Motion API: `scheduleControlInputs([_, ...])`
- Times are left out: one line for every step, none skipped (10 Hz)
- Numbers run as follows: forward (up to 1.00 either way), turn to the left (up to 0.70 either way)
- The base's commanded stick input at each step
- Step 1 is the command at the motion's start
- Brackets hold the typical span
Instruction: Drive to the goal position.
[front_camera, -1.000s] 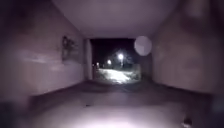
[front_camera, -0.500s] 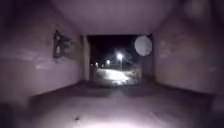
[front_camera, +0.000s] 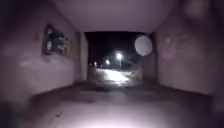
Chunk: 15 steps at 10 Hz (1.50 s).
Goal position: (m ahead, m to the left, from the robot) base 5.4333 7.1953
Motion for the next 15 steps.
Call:
scheduleControlInputs([1.0,0.0])
scheduleControlInputs([1.0,0.0])
scheduleControlInputs([1.0,0.0])
scheduleControlInputs([1.0,0.0])
scheduleControlInputs([1.0,0.0])
scheduleControlInputs([1.0,0.0])
scheduleControlInputs([1.0,0.0])
scheduleControlInputs([1.0,0.0])
scheduleControlInputs([1.0,0.0])
scheduleControlInputs([1.0,0.0])
scheduleControlInputs([1.0,0.0])
scheduleControlInputs([1.0,0.0])
scheduleControlInputs([1.0,0.0])
scheduleControlInputs([1.0,0.0])
scheduleControlInputs([1.0,0.0])
